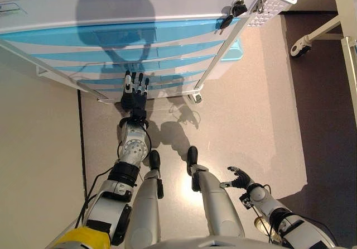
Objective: Open the drawer and pick up the medicine
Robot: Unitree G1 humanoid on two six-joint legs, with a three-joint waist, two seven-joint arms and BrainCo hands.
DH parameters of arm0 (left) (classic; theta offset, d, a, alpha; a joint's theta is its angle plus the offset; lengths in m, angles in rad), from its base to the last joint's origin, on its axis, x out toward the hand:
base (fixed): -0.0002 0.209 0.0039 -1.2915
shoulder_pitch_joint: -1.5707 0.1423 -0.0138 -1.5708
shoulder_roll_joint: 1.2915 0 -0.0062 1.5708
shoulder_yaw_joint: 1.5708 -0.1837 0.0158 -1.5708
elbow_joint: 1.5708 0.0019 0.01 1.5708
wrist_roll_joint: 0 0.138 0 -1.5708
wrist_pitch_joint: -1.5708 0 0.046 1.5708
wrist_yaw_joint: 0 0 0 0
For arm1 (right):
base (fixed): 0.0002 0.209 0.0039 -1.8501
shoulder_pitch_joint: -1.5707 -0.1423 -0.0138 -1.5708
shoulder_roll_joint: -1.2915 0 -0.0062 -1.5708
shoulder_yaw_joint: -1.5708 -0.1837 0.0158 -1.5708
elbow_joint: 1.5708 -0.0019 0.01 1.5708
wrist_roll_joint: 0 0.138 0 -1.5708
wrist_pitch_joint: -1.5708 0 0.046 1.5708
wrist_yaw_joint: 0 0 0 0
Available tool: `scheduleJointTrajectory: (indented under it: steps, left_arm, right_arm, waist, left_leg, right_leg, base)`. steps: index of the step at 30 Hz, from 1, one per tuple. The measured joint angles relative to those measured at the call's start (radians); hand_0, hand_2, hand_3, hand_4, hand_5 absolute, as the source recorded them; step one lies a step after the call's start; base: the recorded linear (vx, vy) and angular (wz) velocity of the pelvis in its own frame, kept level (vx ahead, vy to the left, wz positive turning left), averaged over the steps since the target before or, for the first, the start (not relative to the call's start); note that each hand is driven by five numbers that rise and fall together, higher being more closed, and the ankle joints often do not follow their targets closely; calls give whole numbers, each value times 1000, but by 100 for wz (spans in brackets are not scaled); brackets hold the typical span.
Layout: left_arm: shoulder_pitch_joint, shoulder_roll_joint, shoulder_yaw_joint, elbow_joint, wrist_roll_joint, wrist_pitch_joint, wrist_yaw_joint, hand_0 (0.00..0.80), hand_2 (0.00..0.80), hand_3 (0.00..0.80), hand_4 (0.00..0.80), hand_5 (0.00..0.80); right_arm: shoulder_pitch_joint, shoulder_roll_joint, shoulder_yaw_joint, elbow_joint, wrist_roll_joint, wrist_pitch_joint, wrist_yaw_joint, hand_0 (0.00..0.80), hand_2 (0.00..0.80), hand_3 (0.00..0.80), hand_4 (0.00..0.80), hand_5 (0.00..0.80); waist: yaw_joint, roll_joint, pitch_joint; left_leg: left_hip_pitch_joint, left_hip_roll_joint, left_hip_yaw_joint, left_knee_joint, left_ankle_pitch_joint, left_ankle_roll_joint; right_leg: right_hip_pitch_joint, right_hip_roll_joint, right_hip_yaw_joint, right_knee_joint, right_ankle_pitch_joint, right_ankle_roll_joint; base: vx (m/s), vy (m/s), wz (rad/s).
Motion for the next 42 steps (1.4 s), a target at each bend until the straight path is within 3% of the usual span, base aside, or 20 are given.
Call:
scheduleJointTrajectory:
  steps: [23,42]
  left_arm:
    - [-1,-6,-5,9,-9,-2,15,0,0,0,0,0]
    - [-13,-63,5,11,-18,-41,51,0,0,0,0,0]
  right_arm:
    - [5,-3,13,1,-9,-2,15,0,0,0,0,0]
    - [6,5,21,1,-9,-2,-3,0,0,0,0,0]
  waist:
    - [-2,-13,4]
    - [-2,-27,4]
  left_leg:
    - [44,-2,2,-37,12,4]
    - [55,-5,2,-41,12,4]
  right_leg:
    - [38,-2,0,-25,11,2]
    - [50,-1,-1,-31,12,3]
  base:
    - [0,0,0]
    - [0,0,0]
